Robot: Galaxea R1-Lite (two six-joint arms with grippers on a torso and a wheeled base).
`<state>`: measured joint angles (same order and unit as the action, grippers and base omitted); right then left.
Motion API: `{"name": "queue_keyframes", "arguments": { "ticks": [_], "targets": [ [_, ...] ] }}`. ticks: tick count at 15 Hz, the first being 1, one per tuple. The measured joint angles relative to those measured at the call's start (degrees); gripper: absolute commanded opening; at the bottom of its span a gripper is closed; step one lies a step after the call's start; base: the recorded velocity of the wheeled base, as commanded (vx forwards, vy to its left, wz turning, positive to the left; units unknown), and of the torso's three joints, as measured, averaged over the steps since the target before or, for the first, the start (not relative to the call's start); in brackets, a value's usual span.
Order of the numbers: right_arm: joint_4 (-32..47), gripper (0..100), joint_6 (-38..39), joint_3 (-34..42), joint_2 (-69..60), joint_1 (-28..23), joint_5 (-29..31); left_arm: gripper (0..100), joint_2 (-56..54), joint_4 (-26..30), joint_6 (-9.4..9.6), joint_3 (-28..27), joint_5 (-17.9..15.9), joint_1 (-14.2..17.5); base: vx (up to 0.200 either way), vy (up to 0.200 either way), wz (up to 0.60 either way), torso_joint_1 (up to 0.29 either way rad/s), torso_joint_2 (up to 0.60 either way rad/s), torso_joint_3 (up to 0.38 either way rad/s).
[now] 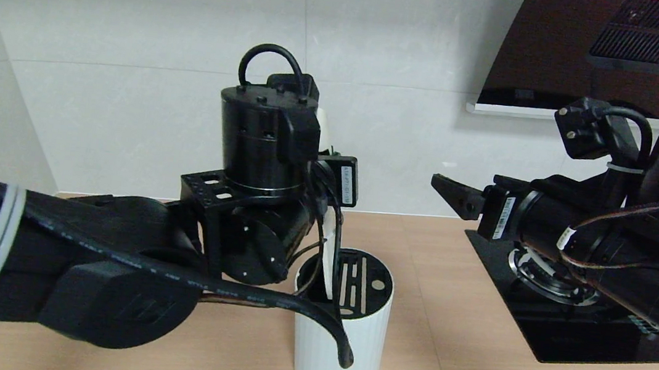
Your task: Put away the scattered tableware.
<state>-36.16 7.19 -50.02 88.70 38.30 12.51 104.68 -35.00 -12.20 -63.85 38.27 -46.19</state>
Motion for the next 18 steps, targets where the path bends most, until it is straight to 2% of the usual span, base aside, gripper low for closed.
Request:
{"name": "queue_keyframes", "arguments": {
  "ticks": [9, 18],
  "targets": [
    [0.0, 100, 0.0, 0.0, 1.2, 0.0, 0.0, 0, 3.9, 0.6, -0.06, 1.7, 3.0, -1.5, 0.0, 0.0, 0.0, 0.0, 0.0, 0.0],
    [0.0, 100, 0.0, 0.2, 1.6, 0.0, 0.0, 0, 5.0, 1.3, -0.28, 3.2, 2.9, -2.8, 0.0, 0.0, 0.0, 0.0, 0.0, 0.0]
  ]
}}
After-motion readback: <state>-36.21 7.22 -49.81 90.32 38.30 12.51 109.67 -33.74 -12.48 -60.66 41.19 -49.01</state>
